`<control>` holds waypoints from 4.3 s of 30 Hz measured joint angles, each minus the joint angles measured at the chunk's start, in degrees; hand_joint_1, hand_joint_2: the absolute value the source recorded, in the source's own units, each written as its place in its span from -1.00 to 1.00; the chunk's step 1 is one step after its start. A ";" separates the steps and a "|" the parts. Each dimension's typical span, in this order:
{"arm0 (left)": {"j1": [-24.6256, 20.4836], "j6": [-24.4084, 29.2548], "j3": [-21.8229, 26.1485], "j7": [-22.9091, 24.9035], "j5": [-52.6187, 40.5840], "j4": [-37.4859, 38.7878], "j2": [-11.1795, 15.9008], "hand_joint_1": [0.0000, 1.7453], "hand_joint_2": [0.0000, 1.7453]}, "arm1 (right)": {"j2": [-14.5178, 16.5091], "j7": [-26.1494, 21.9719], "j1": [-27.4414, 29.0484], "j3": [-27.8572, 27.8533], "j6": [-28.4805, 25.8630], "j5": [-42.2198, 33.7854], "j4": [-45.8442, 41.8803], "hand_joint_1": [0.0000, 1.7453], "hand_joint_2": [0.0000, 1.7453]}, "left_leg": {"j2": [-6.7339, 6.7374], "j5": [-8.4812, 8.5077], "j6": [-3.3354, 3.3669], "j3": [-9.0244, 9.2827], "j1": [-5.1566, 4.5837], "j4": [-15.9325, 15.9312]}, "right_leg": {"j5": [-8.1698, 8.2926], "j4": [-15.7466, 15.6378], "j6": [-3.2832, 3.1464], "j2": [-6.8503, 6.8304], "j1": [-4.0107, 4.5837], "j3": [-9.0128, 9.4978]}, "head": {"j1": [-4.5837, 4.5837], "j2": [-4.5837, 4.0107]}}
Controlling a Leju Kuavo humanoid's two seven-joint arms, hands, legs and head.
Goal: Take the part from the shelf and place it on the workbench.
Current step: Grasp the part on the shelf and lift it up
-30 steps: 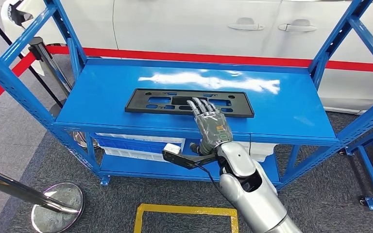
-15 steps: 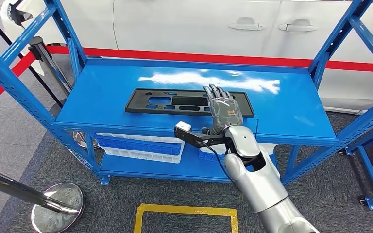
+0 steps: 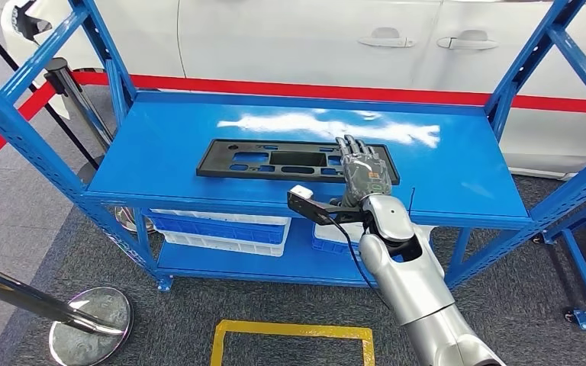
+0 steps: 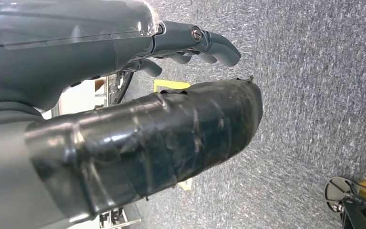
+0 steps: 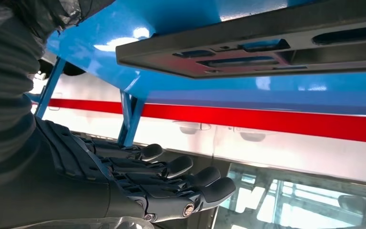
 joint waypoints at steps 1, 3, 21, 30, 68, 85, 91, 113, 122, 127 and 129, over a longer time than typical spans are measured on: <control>0.00 -0.01 0.00 0.00 0.00 0.00 0.01 -1.00 -1.00 | 0.08 -0.10 -0.01 -0.02 0.02 0.14 0.17 -1.00 1.00 | 0.00 0.00 0.00 0.00 0.00 0.00 | 0.00 0.00 0.00 0.00 0.00 0.00 | 0.00 0.00; -0.02 -0.01 0.02 0.00 0.00 0.00 0.04 -1.00 -1.00 | 0.28 -0.50 -0.01 -0.04 0.14 0.63 0.49 -1.00 1.00 | 0.00 0.00 0.00 0.00 0.00 0.00 | 0.00 0.00 0.00 0.00 0.00 0.00 | 0.00 0.00; -0.13 -0.14 0.22 -0.11 -0.08 0.00 0.17 -1.00 -1.00 | 2.07 -1.99 -0.06 0.04 0.32 2.34 2.66 -1.00 1.00 | 0.00 0.00 0.00 0.00 0.00 0.00 | 0.00 0.00 0.00 0.00 0.00 0.00 | 0.00 0.00; -0.17 -0.69 0.24 0.13 0.00 0.00 0.20 -1.00 -1.00 | 2.58 -2.45 -0.25 0.07 0.32 2.40 3.37 -1.00 1.00 | 0.00 0.00 0.00 -0.01 0.00 0.00 | 0.00 0.00 0.00 0.00 0.00 0.00 | 0.00 0.00; -0.45 -1.12 1.66 -0.04 0.11 0.00 0.20 -1.00 -1.00 | 3.19 -2.95 -1.08 1.56 0.32 2.37 5.14 -1.00 1.00 | 0.00 0.00 0.00 -0.01 0.00 0.00 | 0.00 0.00 0.00 0.00 0.00 0.00 | 0.00 0.00; -0.53 -1.15 1.66 -0.49 -0.01 0.00 0.26 -1.00 -1.00 | 3.46 -2.95 -1.19 1.75 0.32 2.33 5.23 -1.00 1.00 | -0.08 0.10 0.61 -0.86 -0.06 0.76 | 0.59 -0.38 0.88 -0.02 -0.14 -0.24 | 0.00 0.00; -0.64 -1.25 1.68 -1.14 -0.27 0.00 0.27 -1.00 -1.00 | 3.60 -2.95 -1.51 1.79 0.32 2.31 5.47 -1.00 1.00 | 0.13 0.93 1.98 -0.50 0.34 -0.54 | -5.35 12.55 1.15 -0.07 0.01 -6.96 | 0.03 0.00; -0.70 -2.23 2.05 -1.34 0.58 0.33 0.43 -1.00 -1.00 | 3.80 -5.34 -2.74 3.37 0.19 2.20 7.32 -1.00 -1.00 | 0.90 2.89 -1.87 -4.01 0.91 1.72 | 0.73 -0.53 -1.33 -0.32 0.31 -0.44 | -0.08 0.00; -0.73 -2.04 2.56 -1.66 0.87 0.48 0.30 -1.00 -1.00 | 3.78 -5.38 -3.22 3.78 0.08 1.98 7.78 -1.00 -1.00 | 0.55 2.61 -0.40 -3.74 0.66 0.57 | 0.74 -0.92 -3.18 -0.27 0.64 -0.26 | -0.05 0.00; -0.78 -1.94 2.93 -1.70 0.90 0.48 0.28 -1.00 -1.00 | 3.78 -5.37 -3.24 3.96 0.06 1.96 7.78 -1.00 0.50 | 0.56 2.53 0.19 -3.69 0.41 0.61 | 0.85 -1.15 -3.18 -0.30 0.56 -0.13 | -0.06 0.00; -0.78 -1.74 2.98 -1.78 0.89 0.48 0.29 -1.00 -1.00 | 3.78 -5.28 -3.24 4.08 0.03 1.96 7.78 -1.00 1.00 | 0.57 2.53 0.26 -3.69 0.35 0.63 | 0.93 -1.20 -2.96 -0.34 0.53 -0.14 | -0.07 0.00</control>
